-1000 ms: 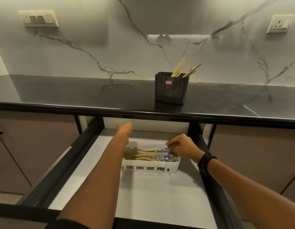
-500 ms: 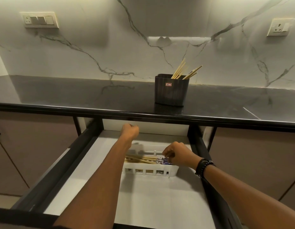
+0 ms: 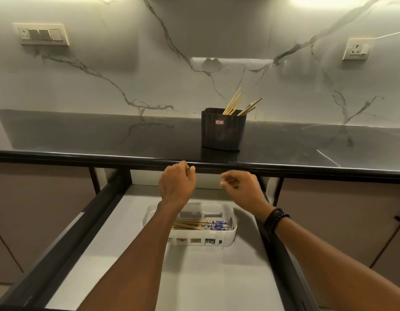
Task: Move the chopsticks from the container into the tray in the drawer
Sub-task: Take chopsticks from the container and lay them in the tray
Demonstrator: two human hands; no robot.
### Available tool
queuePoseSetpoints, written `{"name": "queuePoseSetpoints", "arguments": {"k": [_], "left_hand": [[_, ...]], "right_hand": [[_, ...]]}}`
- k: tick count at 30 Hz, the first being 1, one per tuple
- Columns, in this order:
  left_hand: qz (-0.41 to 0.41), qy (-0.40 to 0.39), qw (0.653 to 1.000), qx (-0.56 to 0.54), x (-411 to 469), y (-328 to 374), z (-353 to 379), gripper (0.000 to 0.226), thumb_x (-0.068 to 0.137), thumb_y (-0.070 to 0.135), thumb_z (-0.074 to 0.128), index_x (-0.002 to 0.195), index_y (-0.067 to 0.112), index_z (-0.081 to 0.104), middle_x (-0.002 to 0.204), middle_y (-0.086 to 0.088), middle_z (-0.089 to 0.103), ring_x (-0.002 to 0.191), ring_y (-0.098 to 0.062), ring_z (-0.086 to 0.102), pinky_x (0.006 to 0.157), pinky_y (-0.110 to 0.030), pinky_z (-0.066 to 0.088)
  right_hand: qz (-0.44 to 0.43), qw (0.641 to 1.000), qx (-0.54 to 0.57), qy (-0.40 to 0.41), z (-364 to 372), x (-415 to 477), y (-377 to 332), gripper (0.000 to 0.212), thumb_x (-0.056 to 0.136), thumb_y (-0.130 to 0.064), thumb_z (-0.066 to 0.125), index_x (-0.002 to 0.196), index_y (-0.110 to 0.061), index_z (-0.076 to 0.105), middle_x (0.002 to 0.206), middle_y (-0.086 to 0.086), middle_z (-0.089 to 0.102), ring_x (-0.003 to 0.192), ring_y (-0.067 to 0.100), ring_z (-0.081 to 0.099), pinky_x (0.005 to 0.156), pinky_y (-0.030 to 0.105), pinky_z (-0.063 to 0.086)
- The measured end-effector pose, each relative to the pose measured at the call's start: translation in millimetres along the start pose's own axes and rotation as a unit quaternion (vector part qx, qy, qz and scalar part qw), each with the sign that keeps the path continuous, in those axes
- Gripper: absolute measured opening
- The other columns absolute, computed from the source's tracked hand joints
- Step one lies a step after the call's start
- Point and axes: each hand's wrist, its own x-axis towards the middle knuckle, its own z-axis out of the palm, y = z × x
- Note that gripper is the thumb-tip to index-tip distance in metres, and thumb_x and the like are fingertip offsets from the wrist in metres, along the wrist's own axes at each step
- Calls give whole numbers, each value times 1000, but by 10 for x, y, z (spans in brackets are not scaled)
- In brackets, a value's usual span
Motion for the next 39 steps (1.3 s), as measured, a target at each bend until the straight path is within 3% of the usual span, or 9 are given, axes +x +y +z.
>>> {"name": "queuePoseSetpoints", "arguments": {"k": [6, 11, 15, 21, 25, 30, 33, 35, 39], "left_hand": [[62, 26, 998, -19, 60, -24, 86, 19, 94, 28, 53, 106, 15, 60, 107, -4, 60, 97, -19, 52, 82, -32, 44], [58, -23, 997, -54, 85, -54, 138, 34, 98, 25, 47, 131, 16, 53, 135, -4, 54, 129, -22, 44, 109, -40, 36], [69, -54, 995, -44, 126, -113, 210, 40, 99, 25, 45, 138, 18, 46, 149, -2, 41, 143, -21, 26, 119, -41, 19], [67, -44, 996, -44, 226, -166, 289, 40, 99, 27, 46, 138, 20, 47, 150, 0, 39, 145, -19, 22, 119, -40, 12], [64, -33, 996, -46, 277, -223, 307, 39, 98, 25, 48, 136, 18, 49, 148, -1, 42, 144, -20, 24, 120, -41, 14], [74, -21, 996, -42, 341, -288, 375, 37, 99, 27, 44, 133, 16, 53, 144, -3, 47, 142, -22, 31, 118, -39, 13], [75, -16, 997, -22, 358, -298, 434, 48, 95, 39, 31, 127, 17, 59, 138, -3, 54, 137, -23, 40, 117, -41, 14], [78, -8, 997, -8, 365, -305, 467, 55, 93, 44, 24, 122, 18, 62, 133, -2, 59, 132, -22, 46, 116, -43, 18], [68, 2, 998, -9, 383, -298, 485, 41, 93, 35, 36, 118, 20, 66, 128, 0, 63, 126, -20, 53, 114, -44, 22]], "right_hand": [[49, 991, 73, 100, -414, 458, -150, 35, 88, -21, 71, 120, -10, 64, 90, -5, 69, 82, 0, 65, 72, 8, 52], [109, 976, 79, 170, -645, 1077, -140, 52, 87, -36, 71, 130, -10, 57, 105, 5, 72, 96, 19, 69, 91, 39, 57], [168, 967, 95, 169, -712, 1508, -98, 75, 81, -48, 73, 139, -9, 46, 110, 9, 70, 104, 25, 67, 93, 46, 55], [144, 964, 63, 215, -786, 1946, -143, 27, 85, -29, 75, 102, -8, 69, 98, 11, 72, 90, 22, 70, 87, 40, 58], [128, 965, 66, 217, -829, 2237, -202, 15, 81, -18, 78, 86, -7, 70, 83, 8, 72, 75, 18, 73, 75, 33, 62], [197, 956, 139, 166, -796, 2667, -124, 24, 73, 0, 76, 94, 0, 66, 92, 16, 72, 81, 24, 74, 76, 38, 62], [224, 930, 279, 85, -722, 2795, -156, 54, 83, 5, 68, 131, 5, 42, 103, 16, 64, 86, 24, 72, 81, 40, 61], [234, 908, 345, 42, -651, 2820, -194, 71, 88, 6, 63, 147, -4, 25, 114, 13, 57, 87, 24, 70, 71, 34, 62], [277, 900, 336, 3, -493, 2876, -142, 46, 95, 4, 54, 138, 1, 38, 121, 17, 52, 80, 23, 67, 54, 25, 60]]}}
